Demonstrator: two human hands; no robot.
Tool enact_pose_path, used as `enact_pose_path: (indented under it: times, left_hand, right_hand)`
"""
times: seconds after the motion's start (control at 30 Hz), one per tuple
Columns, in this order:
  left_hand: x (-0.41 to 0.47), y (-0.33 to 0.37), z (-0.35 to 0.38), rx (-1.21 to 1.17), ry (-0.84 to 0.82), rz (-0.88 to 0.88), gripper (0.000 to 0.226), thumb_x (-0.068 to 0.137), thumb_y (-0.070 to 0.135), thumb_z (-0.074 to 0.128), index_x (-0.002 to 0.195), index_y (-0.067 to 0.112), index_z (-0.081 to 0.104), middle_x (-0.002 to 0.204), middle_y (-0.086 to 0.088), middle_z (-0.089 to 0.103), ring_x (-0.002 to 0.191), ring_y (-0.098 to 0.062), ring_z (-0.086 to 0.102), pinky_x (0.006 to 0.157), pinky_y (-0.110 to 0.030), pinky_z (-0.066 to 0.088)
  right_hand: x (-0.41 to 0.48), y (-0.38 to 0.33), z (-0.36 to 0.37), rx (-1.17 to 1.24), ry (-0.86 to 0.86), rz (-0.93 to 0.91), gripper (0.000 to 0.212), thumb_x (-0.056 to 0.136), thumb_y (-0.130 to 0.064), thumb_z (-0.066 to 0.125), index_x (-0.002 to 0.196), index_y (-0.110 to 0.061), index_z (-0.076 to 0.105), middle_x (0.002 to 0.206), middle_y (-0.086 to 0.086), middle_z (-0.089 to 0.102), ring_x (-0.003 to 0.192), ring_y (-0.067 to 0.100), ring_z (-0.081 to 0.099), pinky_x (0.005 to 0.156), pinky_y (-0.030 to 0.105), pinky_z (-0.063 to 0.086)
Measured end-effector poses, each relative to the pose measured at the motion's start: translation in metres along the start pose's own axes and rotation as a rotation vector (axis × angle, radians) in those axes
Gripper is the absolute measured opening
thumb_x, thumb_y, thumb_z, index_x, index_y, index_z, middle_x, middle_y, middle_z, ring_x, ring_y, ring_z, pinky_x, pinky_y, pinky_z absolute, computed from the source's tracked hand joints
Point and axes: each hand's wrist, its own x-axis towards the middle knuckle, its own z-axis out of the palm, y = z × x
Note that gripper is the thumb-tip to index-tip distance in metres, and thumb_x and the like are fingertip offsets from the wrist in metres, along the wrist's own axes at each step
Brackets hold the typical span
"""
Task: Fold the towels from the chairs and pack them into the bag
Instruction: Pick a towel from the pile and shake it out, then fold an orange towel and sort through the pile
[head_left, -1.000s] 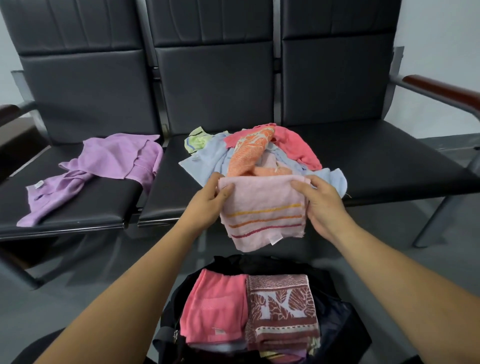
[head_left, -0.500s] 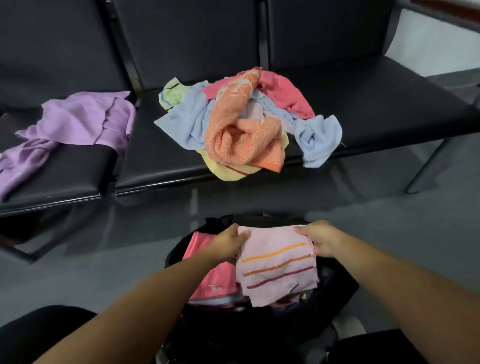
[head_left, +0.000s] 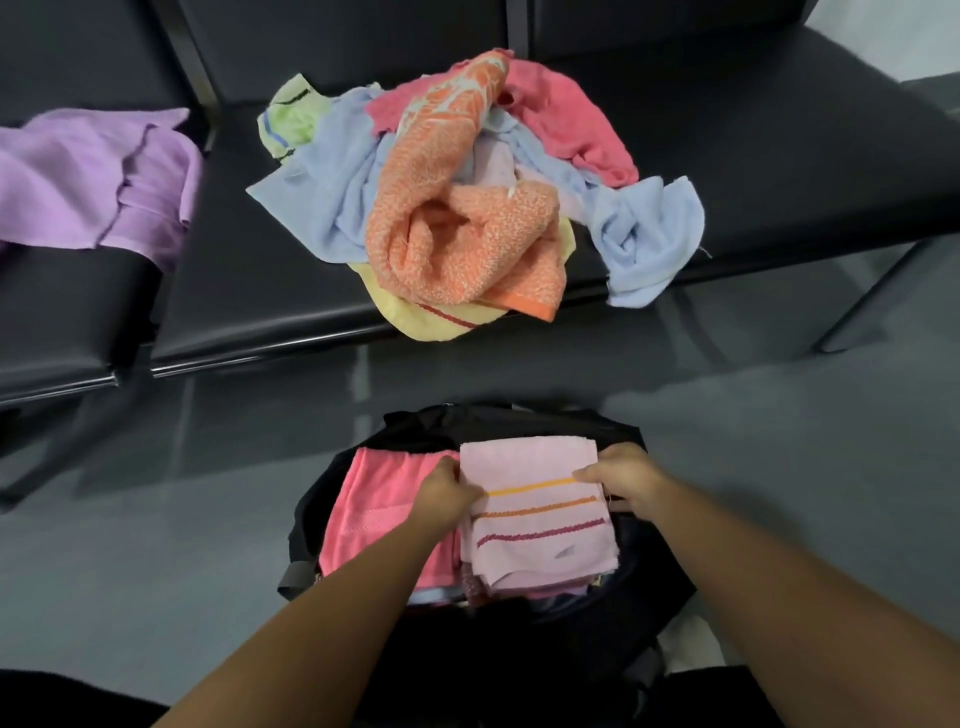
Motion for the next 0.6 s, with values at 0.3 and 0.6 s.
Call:
enact_pose_path:
  times: [0.3, 0.6]
  left_hand:
    - [-0.016, 0.048, -0.039, 0.248, 0.093, 0.28, 0.029, 0.092, 0.012, 0.061, 0.118, 0.003, 0.059, 0.119, -0.016, 0.06, 0.11, -0.032, 0.058, 0.079, -0.027, 0.039]
    - [-0.079, 0.183, -0.162, 0.043, 0.058, 0.601, 0.008, 0.097, 0.011, 0.059, 0.091, 0.01, 0.065, 0.082, -0.005, 0.068, 0.07, -0.015, 0.065, 0.066, -0.028, 0.05]
  right_hand:
    - [-0.046, -0.067, -0.005, -0.377, 0.16, -0.28, 0.034, 0.087, -0.004, 0.057, 0.061, -0.012, 0.037, 0.059, 0.002, 0.038, 0.053, 0.019, 0.039, 0.045, 0.025, 0.025]
    - [-0.147, -0.235, -0.041, -0.123, 0.14, -0.626, 0.017, 0.092, -0.014, 0.056, 0.095, -0.004, 0.07, 0.094, 0.018, 0.075, 0.091, 0.029, 0.074, 0.086, 0.045, 0.062]
